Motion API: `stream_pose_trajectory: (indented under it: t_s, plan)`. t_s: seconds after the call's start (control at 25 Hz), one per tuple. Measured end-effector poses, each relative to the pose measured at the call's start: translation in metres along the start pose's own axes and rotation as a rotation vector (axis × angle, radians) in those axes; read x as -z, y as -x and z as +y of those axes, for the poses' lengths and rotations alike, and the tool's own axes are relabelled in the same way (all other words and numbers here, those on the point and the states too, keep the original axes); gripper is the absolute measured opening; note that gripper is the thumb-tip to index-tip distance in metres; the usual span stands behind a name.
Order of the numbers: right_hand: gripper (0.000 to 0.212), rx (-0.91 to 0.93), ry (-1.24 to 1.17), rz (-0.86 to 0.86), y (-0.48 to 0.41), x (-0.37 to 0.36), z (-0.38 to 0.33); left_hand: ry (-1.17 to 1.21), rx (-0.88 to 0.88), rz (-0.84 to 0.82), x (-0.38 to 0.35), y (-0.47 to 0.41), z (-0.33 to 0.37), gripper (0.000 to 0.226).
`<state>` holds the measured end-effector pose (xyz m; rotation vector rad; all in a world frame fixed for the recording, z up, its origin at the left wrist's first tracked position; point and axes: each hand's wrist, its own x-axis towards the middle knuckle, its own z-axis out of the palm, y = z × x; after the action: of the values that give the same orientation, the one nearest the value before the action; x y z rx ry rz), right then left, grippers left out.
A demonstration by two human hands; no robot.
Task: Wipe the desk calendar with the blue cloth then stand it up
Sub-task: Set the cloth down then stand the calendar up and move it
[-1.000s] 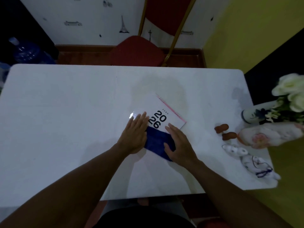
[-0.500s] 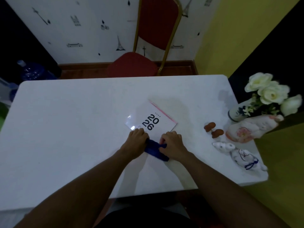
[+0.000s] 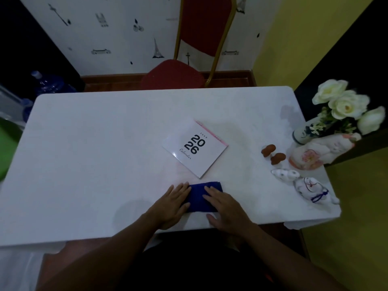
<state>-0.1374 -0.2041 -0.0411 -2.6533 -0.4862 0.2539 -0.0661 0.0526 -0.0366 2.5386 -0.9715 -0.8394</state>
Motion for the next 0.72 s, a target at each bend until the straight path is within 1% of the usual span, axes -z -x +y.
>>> stream_pose_trajectory:
  t_s: [0.08,0.2,0.28,0.36,0.44,0.48,0.56,0.64,0.72]
  plan:
    - [0.066,-0.019,0.076,-0.018,0.002,-0.009,0.001,-0.097,0.06,0.004,-0.011,-0.002,0.001,0.063]
    - [0.06,-0.012,0.176,-0.046,-0.003,-0.01,0.003,-0.156,0.105,0.035,-0.017,-0.003,0.003,0.066]
    - [0.057,0.009,0.207,-0.036,-0.003,-0.009,0.004,-0.168,0.101,0.036,-0.017,-0.004,0.002,0.066]
    - [0.051,0.026,0.196,0.019,-0.004,-0.005,0.002,-0.156,0.076,0.032,-0.014,-0.004,0.002,0.065]
    - [0.04,0.015,0.136,0.111,-0.015,0.003,-0.003,-0.104,0.061,0.064,-0.004,-0.005,0.001,0.062]
    - [0.035,-0.028,0.088,0.162,-0.024,0.008,-0.005,-0.063,0.063,0.097,0.003,-0.007,0.0,0.06]
    - [0.031,-0.217,-0.026,0.23,-0.049,0.022,-0.013,0.017,0.085,0.177,0.021,-0.015,-0.003,0.056]
    - [0.035,-0.461,-0.162,0.259,-0.074,0.035,-0.018,0.06,0.127,0.262,0.043,-0.028,-0.007,0.054]
    - [0.042,-0.67,-0.306,0.229,-0.098,0.044,-0.017,0.093,0.171,0.322,0.065,-0.045,-0.014,0.054]
